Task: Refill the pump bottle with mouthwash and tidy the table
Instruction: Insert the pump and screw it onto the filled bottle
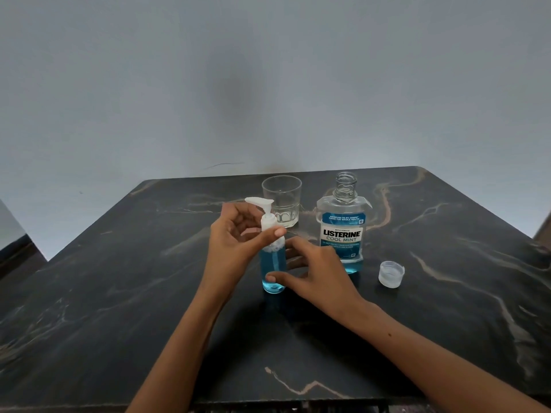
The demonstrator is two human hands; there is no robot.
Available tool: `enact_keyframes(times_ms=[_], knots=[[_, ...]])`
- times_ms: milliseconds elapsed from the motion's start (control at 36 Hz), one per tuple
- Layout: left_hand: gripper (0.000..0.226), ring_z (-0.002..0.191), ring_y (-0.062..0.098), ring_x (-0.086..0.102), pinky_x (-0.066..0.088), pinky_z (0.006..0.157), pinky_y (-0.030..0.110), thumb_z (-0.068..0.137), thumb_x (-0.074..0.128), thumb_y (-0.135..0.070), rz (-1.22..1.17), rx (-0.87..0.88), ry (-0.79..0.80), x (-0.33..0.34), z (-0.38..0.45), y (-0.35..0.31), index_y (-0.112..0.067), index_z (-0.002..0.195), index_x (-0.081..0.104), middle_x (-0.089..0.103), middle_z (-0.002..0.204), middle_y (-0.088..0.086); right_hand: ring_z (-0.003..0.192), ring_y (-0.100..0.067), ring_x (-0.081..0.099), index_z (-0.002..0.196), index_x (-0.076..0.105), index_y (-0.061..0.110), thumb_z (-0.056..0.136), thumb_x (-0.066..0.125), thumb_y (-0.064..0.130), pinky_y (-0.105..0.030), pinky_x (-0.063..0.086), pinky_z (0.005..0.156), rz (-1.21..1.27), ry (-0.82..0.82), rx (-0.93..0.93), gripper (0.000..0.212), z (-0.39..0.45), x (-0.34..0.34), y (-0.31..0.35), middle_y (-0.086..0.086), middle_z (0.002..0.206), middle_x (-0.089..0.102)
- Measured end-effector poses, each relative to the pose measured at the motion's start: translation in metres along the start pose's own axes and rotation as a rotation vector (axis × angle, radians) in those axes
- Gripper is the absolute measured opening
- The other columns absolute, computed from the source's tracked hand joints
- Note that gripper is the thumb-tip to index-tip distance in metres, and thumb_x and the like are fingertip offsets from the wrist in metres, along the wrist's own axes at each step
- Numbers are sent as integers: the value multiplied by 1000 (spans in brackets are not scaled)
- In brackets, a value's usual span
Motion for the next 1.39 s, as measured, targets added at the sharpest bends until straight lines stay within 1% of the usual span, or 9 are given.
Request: enact_keyframes(times_ms=[111,333,444,583,722,861,972,1139,1389], knots=[[25,90,12,71,54,75,18,75,70,-21,8,7,88,1,-1,-1,-15,99,69,75,95,-3,92,-6,68,117,59,19,70,78,44,-29,59,81,8,-7,5,56,0,-1,-1,3,107,71],[51,91,10,71,54,72,17,64,76,-30,-17,3,23,1,-3,-1,-8,107,59,73,94,-6,91,-4,68,116,59,22,69,78,47,-30,59,80,0,-12,5,56,0,0,0,6,105,71],[23,89,13,71,55,73,20,75,69,-22,9,10,57,6,-1,-2,-14,97,66,74,91,-2,92,-5,68,117,59,21,70,78,46,-30,59,80,-2,-13,7,57,-1,-1,0,5,107,71],[27,100,17,69,56,82,26,84,57,-29,-32,-37,61,2,-6,3,-24,109,66,74,105,3,90,-4,68,117,59,20,70,79,45,-30,59,80,1,-14,8,57,0,-1,1,5,105,71],[56,93,17,71,56,74,21,66,78,-30,-41,-21,18,4,-5,1,-4,110,56,73,98,3,94,-5,67,117,59,22,71,78,45,-30,59,81,-9,-4,4,55,0,0,2,5,107,71],[30,96,16,70,55,78,21,77,68,-18,-38,-30,84,7,-5,1,-13,106,65,75,98,3,94,-5,68,117,59,21,72,77,45,-31,58,81,-3,-5,8,54,-1,-1,2,4,107,71],[38,103,17,68,54,84,24,82,63,-24,-20,-38,114,6,-8,2,-5,115,61,72,108,8,95,-6,68,119,59,20,72,77,45,-32,58,83,-1,-1,13,56,0,-1,2,3,108,71],[29,96,22,70,57,81,29,73,73,-24,0,-11,42,7,-5,3,-12,97,62,71,97,10,95,-6,67,117,59,22,72,77,46,-32,58,82,-24,-2,13,54,-1,0,2,4,108,71],[26,101,8,68,52,79,14,84,60,-27,70,-46,187,0,-3,2,-20,107,69,74,103,-7,98,-6,66,122,57,19,74,75,46,-32,57,84,-67,18,-14,58,2,2,7,4,112,70]])
Point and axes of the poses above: each hand's wrist, its own z-axis towards the middle knuckle, its own x-axis out of the palm, y = z × x, the point moved 8 cm from there along z, towards the middle knuckle
